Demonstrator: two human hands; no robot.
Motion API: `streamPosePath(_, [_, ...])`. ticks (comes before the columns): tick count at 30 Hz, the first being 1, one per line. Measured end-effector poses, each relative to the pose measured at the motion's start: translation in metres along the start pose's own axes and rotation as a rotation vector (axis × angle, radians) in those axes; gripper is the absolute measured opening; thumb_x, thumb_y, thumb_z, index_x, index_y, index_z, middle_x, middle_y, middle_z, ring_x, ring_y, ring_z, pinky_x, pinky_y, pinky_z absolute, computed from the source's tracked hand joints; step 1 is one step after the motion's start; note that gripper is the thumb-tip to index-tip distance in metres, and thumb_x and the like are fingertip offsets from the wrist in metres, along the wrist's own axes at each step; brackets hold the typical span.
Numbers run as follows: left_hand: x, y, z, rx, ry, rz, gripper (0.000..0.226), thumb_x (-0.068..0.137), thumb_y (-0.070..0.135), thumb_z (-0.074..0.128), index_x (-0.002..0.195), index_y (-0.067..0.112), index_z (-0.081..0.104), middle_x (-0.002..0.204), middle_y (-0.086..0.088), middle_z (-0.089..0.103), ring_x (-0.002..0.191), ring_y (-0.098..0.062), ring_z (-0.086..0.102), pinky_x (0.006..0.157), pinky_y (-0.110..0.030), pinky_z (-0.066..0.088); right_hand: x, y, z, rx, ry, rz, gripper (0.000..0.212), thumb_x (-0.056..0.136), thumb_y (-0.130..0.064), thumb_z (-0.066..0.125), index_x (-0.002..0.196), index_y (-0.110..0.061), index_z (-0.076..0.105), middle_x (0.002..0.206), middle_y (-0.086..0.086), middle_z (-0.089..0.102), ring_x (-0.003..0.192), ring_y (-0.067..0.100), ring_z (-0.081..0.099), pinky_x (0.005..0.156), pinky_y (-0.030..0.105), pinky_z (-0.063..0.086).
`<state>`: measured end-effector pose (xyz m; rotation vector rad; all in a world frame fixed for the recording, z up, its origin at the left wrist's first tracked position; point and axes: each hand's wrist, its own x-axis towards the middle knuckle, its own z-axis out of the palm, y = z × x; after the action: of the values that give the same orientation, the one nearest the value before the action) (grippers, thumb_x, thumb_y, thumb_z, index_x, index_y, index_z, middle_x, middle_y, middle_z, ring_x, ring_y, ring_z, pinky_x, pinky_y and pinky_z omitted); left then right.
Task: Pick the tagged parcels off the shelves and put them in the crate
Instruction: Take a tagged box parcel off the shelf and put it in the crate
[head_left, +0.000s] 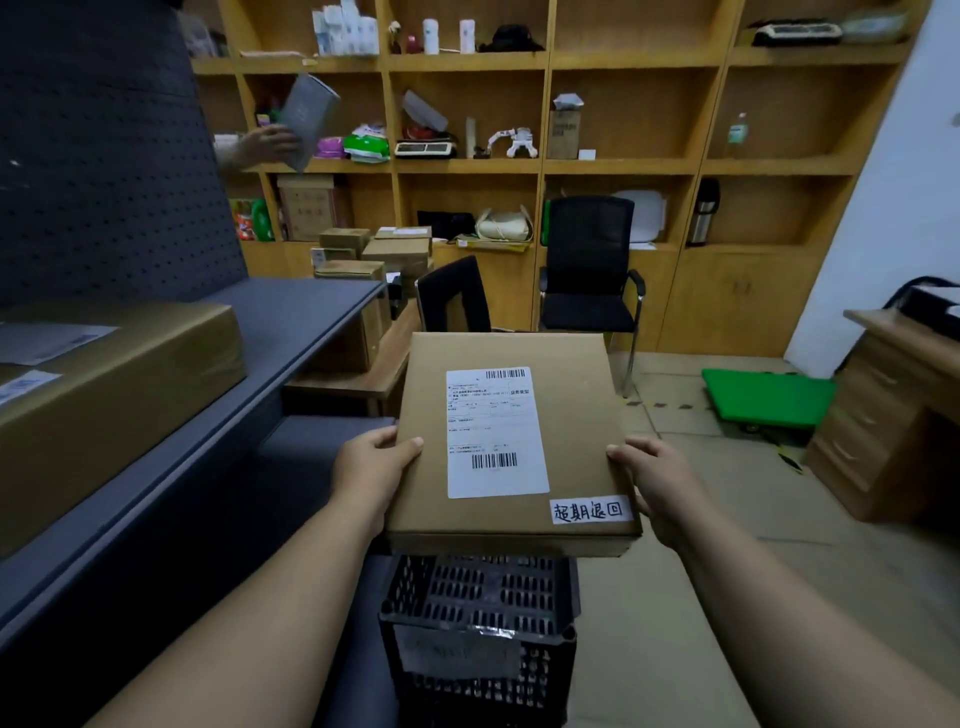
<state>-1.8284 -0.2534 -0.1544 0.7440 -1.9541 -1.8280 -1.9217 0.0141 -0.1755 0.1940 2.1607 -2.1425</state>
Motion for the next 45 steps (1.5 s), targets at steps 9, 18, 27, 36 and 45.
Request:
streamPosePath(9, [0.162, -0.040, 0.047, 0.086, -0.041, -0.085, 0.039, 0.084, 0.025, 0.068, 0.122, 0.021, 0.061, 0.097, 0.003, 0.068, 0.088, -0.019, 0.064, 0.073, -0.038, 0.055, 0.144, 0.030, 0.058, -0.017, 0.010, 0.116, 0.030, 0.088, -0.019, 0.063, 0.117, -0.016, 0.055, 0.094, 0.000, 0.062, 0.082, 0.012, 0.059, 0.059, 0.031, 0.049])
streamPosePath(18, [0.280, -0.114, 0.079, 0.154, -0.055, -0.235, 0.043, 0.081, 0.024, 0.070, 0.123, 0.020, 0.061, 0.098, 0.001, 0.068, 0.088, -0.021, 0.065, 0.079, -0.041, 0.055, 0.245, 0.096, 0.108, -0.026, 0.023, 0.278, 0.033, 0.089, -0.014, 0.060, 0.121, -0.012, 0.055, 0.104, 0.008, 0.063, 0.082, 0.016, 0.062, 0.062, 0.033, 0.051])
streamPosePath(27, [0.324, -0.206, 0.109, 0.194, -0.060, -0.372, 0.041, 0.085, 0.016, 0.067, 0.125, 0.014, 0.060, 0.101, -0.004, 0.069, 0.088, -0.022, 0.066, 0.077, -0.038, 0.055, 0.294, 0.192, 0.120, -0.105, 0.029, 0.424, 0.031, 0.089, -0.011, 0.059, 0.120, -0.007, 0.056, 0.108, 0.015, 0.066, 0.087, 0.027, 0.065, 0.079, 0.041, 0.055])
streamPosePath(36, [0.333, -0.286, 0.137, 0.147, -0.045, -0.482, 0.036, 0.088, 0.010, 0.062, 0.124, 0.011, 0.060, 0.099, -0.008, 0.070, 0.081, -0.020, 0.066, 0.067, -0.027, 0.051, 0.322, 0.278, 0.119, -0.160, 0.024, 0.550, 0.032, 0.091, -0.006, 0.053, 0.123, -0.003, 0.054, 0.111, 0.015, 0.066, 0.089, 0.026, 0.064, 0.080, 0.037, 0.053])
streamPosePath(45, [0.344, -0.337, 0.160, 0.214, -0.054, -0.522, 0.032, 0.089, 0.009, 0.059, 0.121, 0.014, 0.062, 0.096, -0.001, 0.070, 0.086, -0.022, 0.066, 0.077, -0.035, 0.054, 0.347, 0.316, 0.126, -0.351, 0.031, 0.676, 0.034, 0.088, -0.015, 0.046, 0.122, -0.016, 0.050, 0.097, 0.005, 0.064, 0.087, 0.025, 0.063, 0.080, 0.039, 0.054])
